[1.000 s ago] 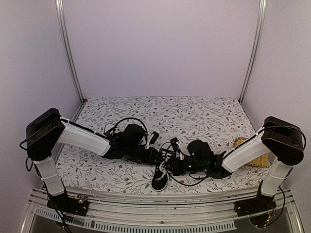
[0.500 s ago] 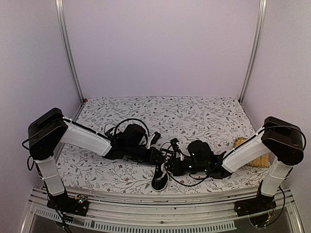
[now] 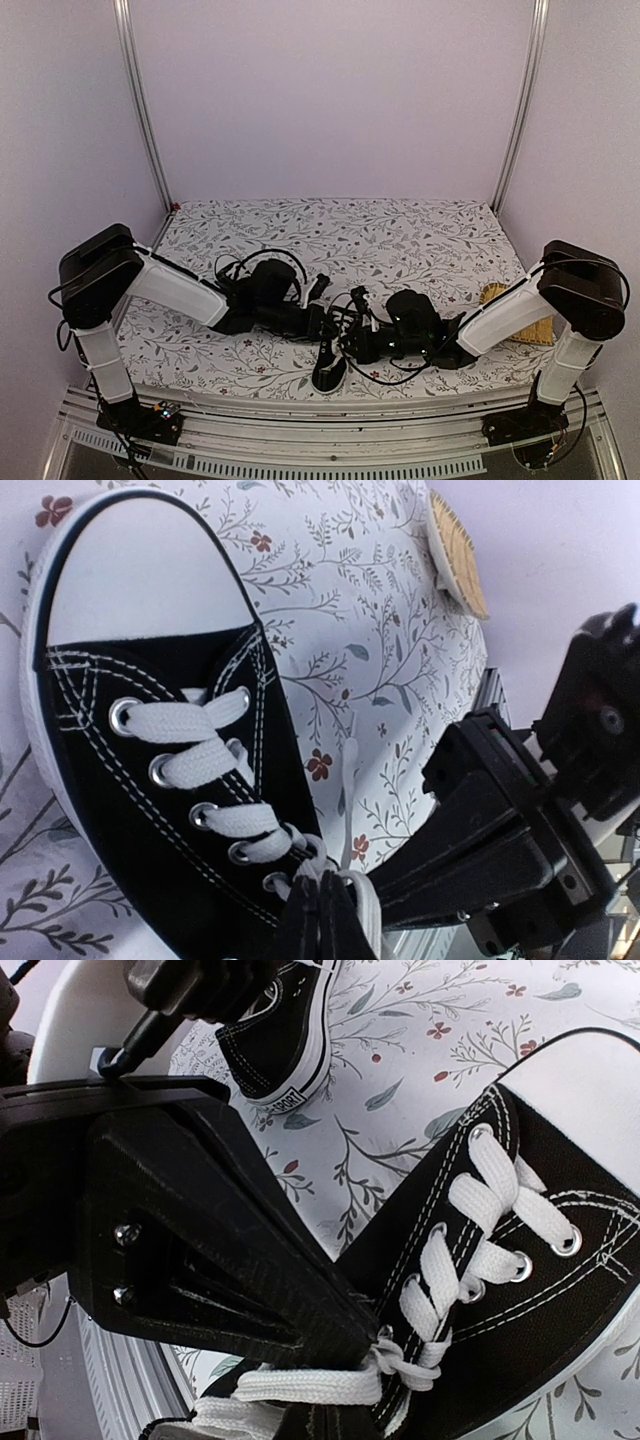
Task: Tie the shoes
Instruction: Cross the half-tied shoelace with the shoelace loop, then tie the loops with the shoelace on the shoe.
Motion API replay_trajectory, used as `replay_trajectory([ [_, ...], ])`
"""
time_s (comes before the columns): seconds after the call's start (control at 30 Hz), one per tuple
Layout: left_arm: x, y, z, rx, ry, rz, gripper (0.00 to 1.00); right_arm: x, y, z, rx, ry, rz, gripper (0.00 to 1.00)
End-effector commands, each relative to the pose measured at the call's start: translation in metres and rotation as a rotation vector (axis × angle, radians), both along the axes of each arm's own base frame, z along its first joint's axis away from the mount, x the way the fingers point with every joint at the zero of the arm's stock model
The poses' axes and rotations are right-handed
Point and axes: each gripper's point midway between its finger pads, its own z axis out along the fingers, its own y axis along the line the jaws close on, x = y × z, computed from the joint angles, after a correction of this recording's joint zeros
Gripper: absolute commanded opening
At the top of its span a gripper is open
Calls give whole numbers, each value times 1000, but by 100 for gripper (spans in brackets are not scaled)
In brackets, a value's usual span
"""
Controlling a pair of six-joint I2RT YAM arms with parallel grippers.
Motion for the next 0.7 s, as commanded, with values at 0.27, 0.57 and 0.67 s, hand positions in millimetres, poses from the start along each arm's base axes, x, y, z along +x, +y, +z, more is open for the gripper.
replay_trajectory([
  [0.27,2,20,-13,56,24,96,0,1,-19,17,24,-43,-46,14],
  [0.57,6,27,-3,44,-4,135,0,-11,-24,36,58,-88,9,32],
  [0.67,4,27,-3,43,-2,130,0,-14,-18,37,61,-94,52,38],
])
